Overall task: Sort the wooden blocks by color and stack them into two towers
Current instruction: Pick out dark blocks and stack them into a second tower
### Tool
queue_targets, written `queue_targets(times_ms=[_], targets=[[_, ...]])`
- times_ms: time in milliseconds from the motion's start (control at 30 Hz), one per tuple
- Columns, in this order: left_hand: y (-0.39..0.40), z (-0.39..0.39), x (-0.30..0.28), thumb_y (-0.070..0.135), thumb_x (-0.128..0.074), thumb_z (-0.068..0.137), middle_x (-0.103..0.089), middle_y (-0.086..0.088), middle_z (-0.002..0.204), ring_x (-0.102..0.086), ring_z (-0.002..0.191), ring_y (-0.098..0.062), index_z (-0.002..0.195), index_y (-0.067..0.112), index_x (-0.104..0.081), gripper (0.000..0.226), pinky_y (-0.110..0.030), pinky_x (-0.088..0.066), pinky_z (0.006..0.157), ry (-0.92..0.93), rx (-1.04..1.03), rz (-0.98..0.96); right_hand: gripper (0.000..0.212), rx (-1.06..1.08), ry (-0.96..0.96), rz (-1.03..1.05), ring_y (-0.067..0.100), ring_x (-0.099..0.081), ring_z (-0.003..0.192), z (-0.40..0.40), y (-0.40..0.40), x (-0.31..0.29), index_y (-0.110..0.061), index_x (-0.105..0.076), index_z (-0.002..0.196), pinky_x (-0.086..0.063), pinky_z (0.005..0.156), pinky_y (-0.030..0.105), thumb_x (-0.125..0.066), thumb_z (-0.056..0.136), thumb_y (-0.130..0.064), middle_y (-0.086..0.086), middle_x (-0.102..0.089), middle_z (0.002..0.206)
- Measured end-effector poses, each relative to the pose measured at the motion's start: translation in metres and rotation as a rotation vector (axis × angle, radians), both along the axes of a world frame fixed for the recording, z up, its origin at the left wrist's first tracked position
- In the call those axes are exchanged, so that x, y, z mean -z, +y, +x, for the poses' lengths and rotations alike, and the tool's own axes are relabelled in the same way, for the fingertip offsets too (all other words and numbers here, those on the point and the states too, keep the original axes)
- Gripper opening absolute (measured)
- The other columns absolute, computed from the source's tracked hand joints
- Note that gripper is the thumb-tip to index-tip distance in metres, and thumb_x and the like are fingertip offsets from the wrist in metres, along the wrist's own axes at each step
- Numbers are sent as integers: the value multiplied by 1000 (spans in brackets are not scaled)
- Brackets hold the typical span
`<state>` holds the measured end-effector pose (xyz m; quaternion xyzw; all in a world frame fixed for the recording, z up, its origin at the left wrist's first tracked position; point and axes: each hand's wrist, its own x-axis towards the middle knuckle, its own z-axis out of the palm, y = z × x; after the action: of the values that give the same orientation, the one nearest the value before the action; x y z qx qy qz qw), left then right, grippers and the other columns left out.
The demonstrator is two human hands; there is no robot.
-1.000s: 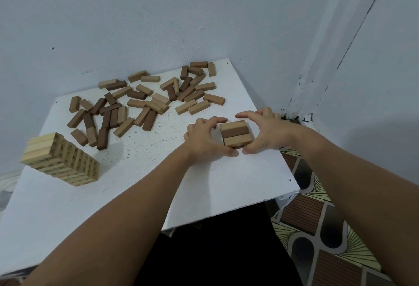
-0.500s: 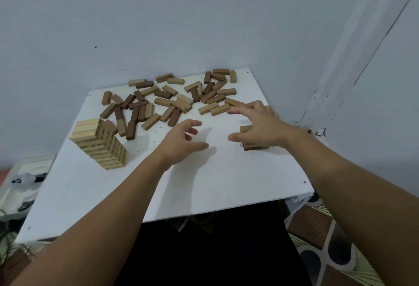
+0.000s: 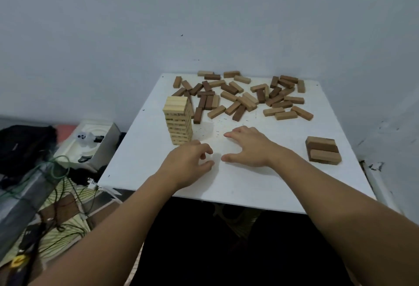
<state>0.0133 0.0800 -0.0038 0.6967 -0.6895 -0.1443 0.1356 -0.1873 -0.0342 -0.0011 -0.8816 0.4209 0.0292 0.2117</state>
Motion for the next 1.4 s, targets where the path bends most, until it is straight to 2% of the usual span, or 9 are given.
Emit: queue_targets(times_ms=[233, 367, 467, 567, 700, 900, 1100, 1267, 1400], targets=[[29, 59, -2, 43, -74, 92, -64, 13, 92, -57, 83, -4, 94, 30, -71, 14, -18, -41, 69, 174, -107, 55, 87, 61, -121, 72, 26, -29, 144, 56, 5, 4, -36, -35, 156, -34, 115, 46, -72, 83, -65, 3, -37, 153], [33, 98, 6, 39, -84, 82, -56, 9, 91, -54, 84, -8, 84, 30, -62, 24, -22, -38, 70, 246, -220, 7, 93, 102, -182, 107, 25, -31, 140, 79, 5, 10, -35, -37, 154, -37, 114, 48, -79, 76, -63, 2, -39, 148], [22, 122, 12, 46, -91, 71, -50, 10, 105, -49, 101, -11, 96, 35, -57, 44, -30, -43, 87, 276, -264, -27, 96, 118, -174, 91, 23, -30, 140, 91, 2, 13, -35, -36, 155, -37, 114, 45, -80, 74, -60, 0, -38, 148], [6, 137, 9, 59, -94, 60, -40, 7, 132, -33, 133, -19, 128, 47, -49, 82, -44, -36, 112, 292, -280, 86, 97, 156, -207, 119, 20, -32, 138, 99, -3, 16, -40, -38, 152, -37, 115, 45, -82, 69, -60, -4, -40, 143], [-20, 145, 2, 60, -96, 55, -28, 7, 143, -13, 143, -16, 147, 57, -35, 110, -48, -23, 121, 293, -239, 188, 96, 218, -289, 200, 16, -36, 132, 110, -8, 19, -47, -45, 143, -39, 113, 47, -83, 56, -63, -11, -39, 131], [-47, 148, 8, 57, -97, 56, -31, 13, 138, -14, 139, -13, 130, 65, -43, 93, -42, -23, 118, 294, -166, 228, 84, 280, -290, 197, 17, -27, 129, 122, -11, 22, -49, -53, 136, -29, 116, 44, -88, 60, -59, -13, -36, 125], [-64, 144, 17, 64, -94, 53, -34, 13, 135, -20, 133, -18, 133, 64, -47, 93, -36, -25, 109, 207, -161, 228, 72, 303, -324, 190, 15, -24, 126, 124, -11, 25, -47, -58, 129, -26, 119, 47, -88, 64, -58, -13, -36, 125], [-71, 139, 21, 65, -93, 51, -34, 14, 131, -21, 127, -16, 104, 78, -47, 71, -34, -24, 109, 232, -158, 226, 71, 302, -356, 174, 10, -21, 117, 122, -8, 24, -48, -59, 131, -24, 118, 42, -87, 67, -57, -15, -35, 122], [-70, 141, 24, 62, -93, 54, -35, 14, 130, -21, 126, -17, 122, 65, -58, 77, -32, -21, 105, 272, -168, 213, 67, 295, -353, 155, 6, -18, 111, 123, -5, 23, -47, -59, 130, -22, 119, 40, -86, 70, -56, -15, -33, 119]])
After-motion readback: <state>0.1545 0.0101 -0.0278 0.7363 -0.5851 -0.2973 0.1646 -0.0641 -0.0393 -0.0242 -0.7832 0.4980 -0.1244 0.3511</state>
